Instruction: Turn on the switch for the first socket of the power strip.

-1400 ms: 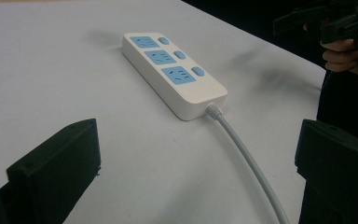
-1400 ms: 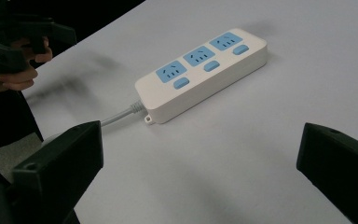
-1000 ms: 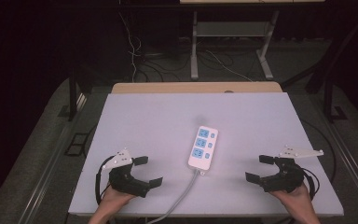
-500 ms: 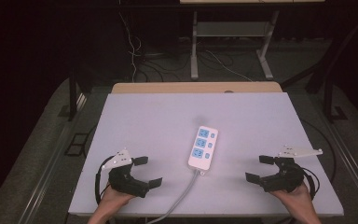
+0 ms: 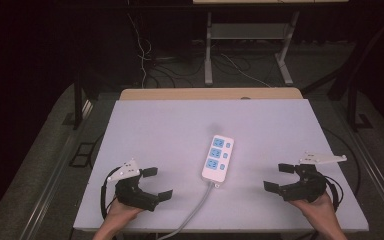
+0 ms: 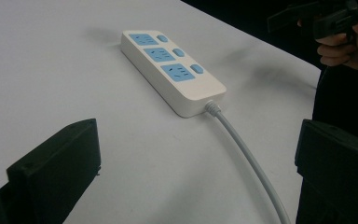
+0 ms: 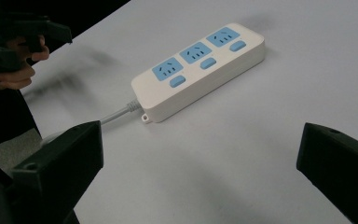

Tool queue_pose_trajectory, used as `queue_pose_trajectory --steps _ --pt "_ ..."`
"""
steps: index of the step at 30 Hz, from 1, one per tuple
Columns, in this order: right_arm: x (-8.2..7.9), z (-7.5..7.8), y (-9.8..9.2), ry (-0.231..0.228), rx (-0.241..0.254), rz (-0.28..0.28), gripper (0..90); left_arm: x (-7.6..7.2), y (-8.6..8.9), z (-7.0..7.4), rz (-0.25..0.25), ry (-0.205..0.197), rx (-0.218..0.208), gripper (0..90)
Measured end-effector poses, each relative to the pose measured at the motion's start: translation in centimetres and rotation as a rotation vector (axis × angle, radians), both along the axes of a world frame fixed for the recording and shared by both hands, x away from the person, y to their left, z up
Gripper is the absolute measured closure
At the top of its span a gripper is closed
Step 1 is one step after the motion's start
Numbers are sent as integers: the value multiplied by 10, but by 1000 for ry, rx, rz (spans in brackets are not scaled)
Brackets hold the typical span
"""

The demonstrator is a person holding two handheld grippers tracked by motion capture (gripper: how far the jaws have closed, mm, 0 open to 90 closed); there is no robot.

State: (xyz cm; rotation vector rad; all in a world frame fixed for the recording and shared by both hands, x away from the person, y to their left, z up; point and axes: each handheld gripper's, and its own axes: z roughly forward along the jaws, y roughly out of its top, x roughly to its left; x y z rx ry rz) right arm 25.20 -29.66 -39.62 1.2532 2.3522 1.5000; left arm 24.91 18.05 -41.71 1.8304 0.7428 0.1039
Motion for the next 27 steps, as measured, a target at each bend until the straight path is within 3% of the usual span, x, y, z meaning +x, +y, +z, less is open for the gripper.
queue_pose_trajectory --steps 27 --pt "30 20 22 14 -58 84 1 1 3 -2 12 9 1 0"
